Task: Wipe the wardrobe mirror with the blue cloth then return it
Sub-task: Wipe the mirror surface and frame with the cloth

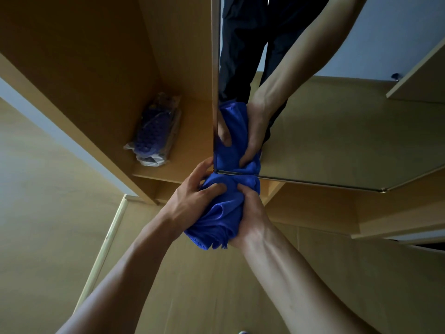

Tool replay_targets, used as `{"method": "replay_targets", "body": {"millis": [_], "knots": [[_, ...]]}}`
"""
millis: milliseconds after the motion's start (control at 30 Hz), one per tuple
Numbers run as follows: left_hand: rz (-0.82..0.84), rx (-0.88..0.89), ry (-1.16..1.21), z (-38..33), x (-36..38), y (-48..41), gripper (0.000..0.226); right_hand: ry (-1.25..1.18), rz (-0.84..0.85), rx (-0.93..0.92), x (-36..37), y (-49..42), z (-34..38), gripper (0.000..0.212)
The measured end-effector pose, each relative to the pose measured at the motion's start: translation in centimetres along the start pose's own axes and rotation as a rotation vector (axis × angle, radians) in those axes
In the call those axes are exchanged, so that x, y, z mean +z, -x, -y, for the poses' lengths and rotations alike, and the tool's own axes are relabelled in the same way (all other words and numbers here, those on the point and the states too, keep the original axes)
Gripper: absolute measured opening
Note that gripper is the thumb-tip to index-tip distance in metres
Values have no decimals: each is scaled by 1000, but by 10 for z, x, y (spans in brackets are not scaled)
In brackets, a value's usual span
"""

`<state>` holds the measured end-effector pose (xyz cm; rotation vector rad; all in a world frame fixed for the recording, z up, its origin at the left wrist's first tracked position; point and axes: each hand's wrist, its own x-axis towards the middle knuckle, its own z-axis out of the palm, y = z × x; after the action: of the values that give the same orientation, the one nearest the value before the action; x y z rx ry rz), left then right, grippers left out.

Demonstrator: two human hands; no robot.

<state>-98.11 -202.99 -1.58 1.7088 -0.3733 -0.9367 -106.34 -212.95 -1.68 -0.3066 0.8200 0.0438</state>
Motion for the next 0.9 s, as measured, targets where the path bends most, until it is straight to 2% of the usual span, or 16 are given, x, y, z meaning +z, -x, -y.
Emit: {"method": "replay_targets", "body": {"millis": [133, 300, 433, 600, 767, 900], "knots": [[-20, -29, -11, -2, 9, -5, 66, -41, -88, -53, -15, 6, 18, 54], [-76, -25, -32, 2, 17, -7, 45, -128, -153, -175, -53, 17, 37, 31], [-88, -51, -23, 9, 20, -4, 45, -109, -240, -217, -54, 19, 36, 31], [-100, -42, 9, 11, 20, -2, 54, 49, -242, -143, -24, 5, 14, 28], [29, -76, -78, 10, -1, -4, 66, 177, -207, -12, -5, -8, 11, 43], [-4, -93, -122, 3, -4, -6, 62, 144, -199, -10, -3, -8, 11, 48]]}}
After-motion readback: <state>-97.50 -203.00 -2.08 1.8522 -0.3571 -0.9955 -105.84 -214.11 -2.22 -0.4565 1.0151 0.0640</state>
